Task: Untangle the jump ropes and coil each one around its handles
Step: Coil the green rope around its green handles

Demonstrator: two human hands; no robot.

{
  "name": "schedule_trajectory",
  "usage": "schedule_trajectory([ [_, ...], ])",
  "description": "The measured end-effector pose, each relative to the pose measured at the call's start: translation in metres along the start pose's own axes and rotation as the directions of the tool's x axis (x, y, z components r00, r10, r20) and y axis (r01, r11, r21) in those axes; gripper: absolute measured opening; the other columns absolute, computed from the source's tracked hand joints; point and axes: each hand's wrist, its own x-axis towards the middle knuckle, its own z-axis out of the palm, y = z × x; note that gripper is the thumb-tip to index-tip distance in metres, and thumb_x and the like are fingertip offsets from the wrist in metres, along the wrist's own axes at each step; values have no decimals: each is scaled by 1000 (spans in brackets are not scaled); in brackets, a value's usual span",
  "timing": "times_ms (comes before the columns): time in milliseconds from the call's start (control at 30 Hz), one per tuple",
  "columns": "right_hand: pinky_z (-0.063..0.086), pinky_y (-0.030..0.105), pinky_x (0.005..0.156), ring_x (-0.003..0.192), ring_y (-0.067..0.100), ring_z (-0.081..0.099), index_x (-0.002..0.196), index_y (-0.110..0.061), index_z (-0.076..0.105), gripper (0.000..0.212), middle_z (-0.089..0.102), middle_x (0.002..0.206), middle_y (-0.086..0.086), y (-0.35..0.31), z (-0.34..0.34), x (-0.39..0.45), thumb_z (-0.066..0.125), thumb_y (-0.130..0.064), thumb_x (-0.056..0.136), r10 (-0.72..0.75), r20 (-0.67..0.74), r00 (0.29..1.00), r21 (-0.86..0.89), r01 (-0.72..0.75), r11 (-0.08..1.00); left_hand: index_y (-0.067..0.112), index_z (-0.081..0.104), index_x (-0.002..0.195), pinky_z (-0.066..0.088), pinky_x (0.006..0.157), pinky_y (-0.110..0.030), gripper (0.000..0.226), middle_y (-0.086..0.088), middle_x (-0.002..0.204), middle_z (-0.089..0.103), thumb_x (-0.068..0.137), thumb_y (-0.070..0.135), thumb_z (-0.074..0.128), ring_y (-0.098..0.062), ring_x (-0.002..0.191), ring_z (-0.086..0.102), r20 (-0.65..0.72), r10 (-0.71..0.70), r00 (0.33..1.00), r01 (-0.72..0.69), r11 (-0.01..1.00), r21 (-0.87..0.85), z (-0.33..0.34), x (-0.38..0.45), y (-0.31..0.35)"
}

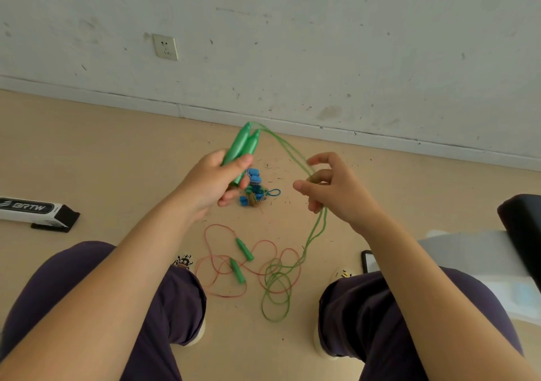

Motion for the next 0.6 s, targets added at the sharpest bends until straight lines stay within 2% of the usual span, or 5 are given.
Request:
schedule_trajectory([
  [133, 51, 32, 61, 60, 20, 61, 117, -18, 51, 34, 65, 83, 13, -2, 5, -2, 70, -15, 89, -75, -17, 997, 129, 76, 989, 5, 59, 110, 26, 37, -19, 24, 0, 63, 53, 101, 26, 52, -8, 41, 31, 231, -45, 972, 52, 998, -27, 12, -6, 1],
  [300, 38, 22, 48, 51, 17, 46, 102, -12, 57, 5, 64, 72, 5, -5, 3, -2, 56, -10, 97, -102, -109, 989, 225, 124, 966, 6, 58, 109, 25, 37, -19, 35, -1, 65, 51, 91, 36, 56, -7, 41, 30, 306, -27, 952, 65, 991, -115, 9, -7, 3],
  [333, 36, 21, 47, 50, 17, 44, 99, -11, 59, 5, 64, 72, 6, -5, 2, -2, 55, -9, 98, -99, -128, 987, 228, 126, 965, 6, 58, 108, 25, 37, -19, 35, -1, 66, 51, 90, 37, 56, -7, 40, 30, 311, -21, 950, 63, 990, -125, 9, -8, 3],
  [467, 38, 22, 46, 50, 17, 47, 95, -8, 64, 3, 68, 74, 6, -3, -1, 1, 61, -9, 94, -76, -172, 982, 168, 106, 980, 7, 58, 106, 24, 37, -19, 32, 0, 65, 50, 92, 35, 55, -7, 41, 30, 282, -13, 959, 57, 988, -147, 12, -9, 1],
  [600, 41, 27, 51, 50, 14, 50, 85, -11, 68, 4, 66, 72, 0, -2, -1, 2, 70, -12, 88, -87, -201, 976, 48, 99, 994, 9, 55, 102, 25, 36, -17, 20, 4, 62, 52, 103, 28, 47, -5, 39, 31, 57, 9, 998, 12, 928, -373, 7, -3, 2],
])
